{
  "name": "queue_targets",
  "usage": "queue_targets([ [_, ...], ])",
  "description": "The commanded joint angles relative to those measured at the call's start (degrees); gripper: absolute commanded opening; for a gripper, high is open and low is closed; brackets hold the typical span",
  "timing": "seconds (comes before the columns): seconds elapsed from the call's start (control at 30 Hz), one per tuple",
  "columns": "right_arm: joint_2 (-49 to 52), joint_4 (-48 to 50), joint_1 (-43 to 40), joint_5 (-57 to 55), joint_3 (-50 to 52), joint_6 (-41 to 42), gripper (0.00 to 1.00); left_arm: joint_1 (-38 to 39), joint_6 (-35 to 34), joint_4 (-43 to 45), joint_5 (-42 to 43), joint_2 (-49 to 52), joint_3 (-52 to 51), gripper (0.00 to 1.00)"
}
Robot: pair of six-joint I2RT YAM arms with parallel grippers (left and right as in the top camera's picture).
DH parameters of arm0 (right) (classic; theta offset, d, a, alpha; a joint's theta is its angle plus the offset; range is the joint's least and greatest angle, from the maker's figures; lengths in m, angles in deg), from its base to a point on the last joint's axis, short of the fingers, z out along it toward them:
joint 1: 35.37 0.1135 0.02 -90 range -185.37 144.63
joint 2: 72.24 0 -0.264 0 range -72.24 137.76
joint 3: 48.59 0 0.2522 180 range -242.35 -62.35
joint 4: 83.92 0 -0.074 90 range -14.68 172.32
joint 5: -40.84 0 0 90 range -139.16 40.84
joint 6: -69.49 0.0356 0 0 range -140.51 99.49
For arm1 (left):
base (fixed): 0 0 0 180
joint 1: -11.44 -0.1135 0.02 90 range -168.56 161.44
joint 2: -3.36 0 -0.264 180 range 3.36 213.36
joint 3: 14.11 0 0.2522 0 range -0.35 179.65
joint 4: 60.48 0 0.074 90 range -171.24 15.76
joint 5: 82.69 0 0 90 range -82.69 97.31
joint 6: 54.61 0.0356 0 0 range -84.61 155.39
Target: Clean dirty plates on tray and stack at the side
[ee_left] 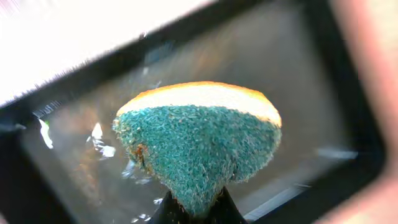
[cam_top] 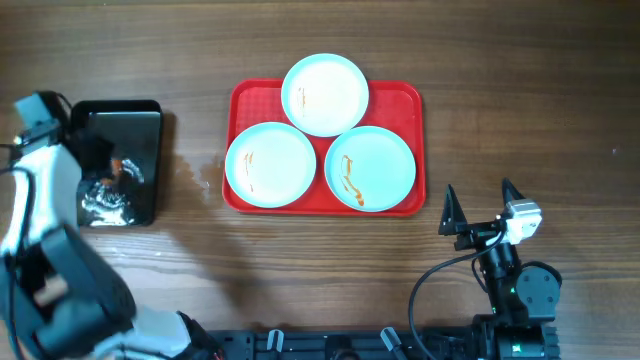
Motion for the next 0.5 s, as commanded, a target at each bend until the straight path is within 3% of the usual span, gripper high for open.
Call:
queue_targets([
  [0.0,-0.3,0.3,-0.3,0.0,0.1,0.6,1.0,1.5,0.3,0.8,-0.1,-10.5,1.5,0.04],
  [0.2,-0.3,0.3,-0.3,0.0,0.1,0.6,1.0,4.0,2.4,1.0,-0.5,-15.5,1.2,0.04],
  [0.4,-0.3,0.3,-0.3,0.0,0.1,0.6,1.0,4.4,7.4,2.5,-1.0,-6.7,-3.0,0.04],
  [0.47,-0.3,0.3,-0.3,0.0,0.1,0.6,1.0,4.4,12.1,1.7,-1.0,-2.9,-3.1,0.04],
])
